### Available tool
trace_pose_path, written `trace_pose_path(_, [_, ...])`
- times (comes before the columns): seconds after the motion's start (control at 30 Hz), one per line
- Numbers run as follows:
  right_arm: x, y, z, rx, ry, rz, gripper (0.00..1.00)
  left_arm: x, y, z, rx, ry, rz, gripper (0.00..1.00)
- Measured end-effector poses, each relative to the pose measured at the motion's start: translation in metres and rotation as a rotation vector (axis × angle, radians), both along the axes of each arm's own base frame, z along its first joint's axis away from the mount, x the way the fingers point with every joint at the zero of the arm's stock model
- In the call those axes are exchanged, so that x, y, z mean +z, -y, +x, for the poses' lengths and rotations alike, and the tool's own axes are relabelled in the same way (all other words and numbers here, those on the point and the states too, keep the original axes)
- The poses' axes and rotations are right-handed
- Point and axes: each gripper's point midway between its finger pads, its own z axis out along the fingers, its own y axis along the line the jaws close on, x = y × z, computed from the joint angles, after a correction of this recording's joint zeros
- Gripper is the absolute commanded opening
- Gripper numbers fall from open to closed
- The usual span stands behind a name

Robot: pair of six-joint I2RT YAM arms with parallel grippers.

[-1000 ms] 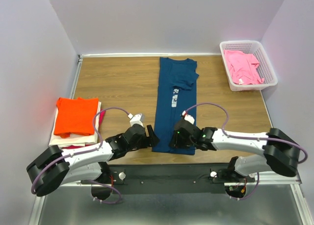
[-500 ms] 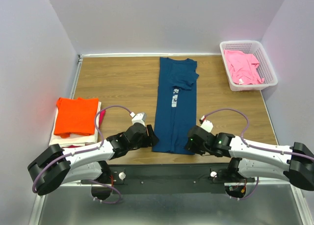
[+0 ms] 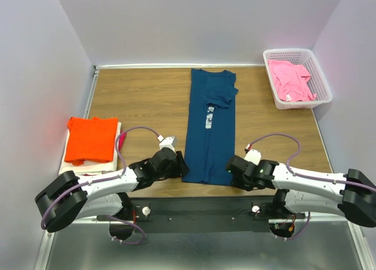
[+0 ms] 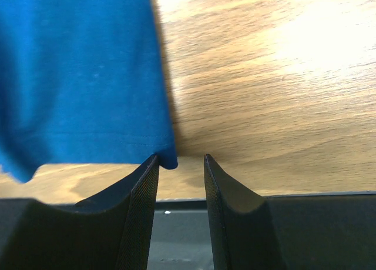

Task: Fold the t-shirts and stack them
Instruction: Fold the tshirt

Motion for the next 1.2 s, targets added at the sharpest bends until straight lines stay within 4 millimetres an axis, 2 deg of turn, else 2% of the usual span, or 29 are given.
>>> trace_pose_path(0.33, [-0.003, 0.0, 0.001, -0.001, -0.006, -0.015, 0.44, -0.009, 0.003, -0.004, -0.022, -0.028, 0.01, 0.47])
trace_pose_path(0.57, [0.01, -0.008, 0.008, -0.002, 0.031, 0.017, 0.44, -0.011, 0.007, -0.005, -0.033, -0.038, 0.002, 0.41])
trace_pose_path(0.73, [0.015, -0.014, 0.015, 0.003, 0.046, 0.009, 0.44, -0.012, 0.011, -0.003, -0.03, -0.055, 0.003, 0.41])
trace_pose_path(0.8, [0.011, -0.014, 0.016, 0.005, 0.042, -0.007, 0.44, -0.012, 0.013, -0.003, -0.027, -0.065, 0.004, 0.32])
trace_pose_path(0.9, [0.007, -0.014, 0.016, 0.013, 0.037, -0.024, 0.43, -0.015, 0.013, -0.003, -0.02, -0.083, 0.018, 0.26])
trace_pose_path(0.93, [0.006, -0.014, 0.016, 0.017, 0.036, -0.027, 0.43, -0.015, 0.013, -0.003, -0.019, -0.087, 0.021, 0.17])
trace_pose_path(1.0, [0.006, -0.014, 0.016, 0.02, 0.035, -0.03, 0.42, -0.017, 0.011, -0.005, -0.013, -0.104, 0.027, 0.08])
trace_pose_path(1.17, [0.004, -0.014, 0.016, 0.028, 0.037, -0.032, 0.37, -0.018, 0.01, -0.007, -0.017, -0.12, 0.042, 0.01])
trace_pose_path(1.2, [0.003, -0.013, 0.015, 0.03, 0.038, -0.032, 0.33, -0.018, 0.01, -0.007, -0.018, -0.123, 0.045, 0.0])
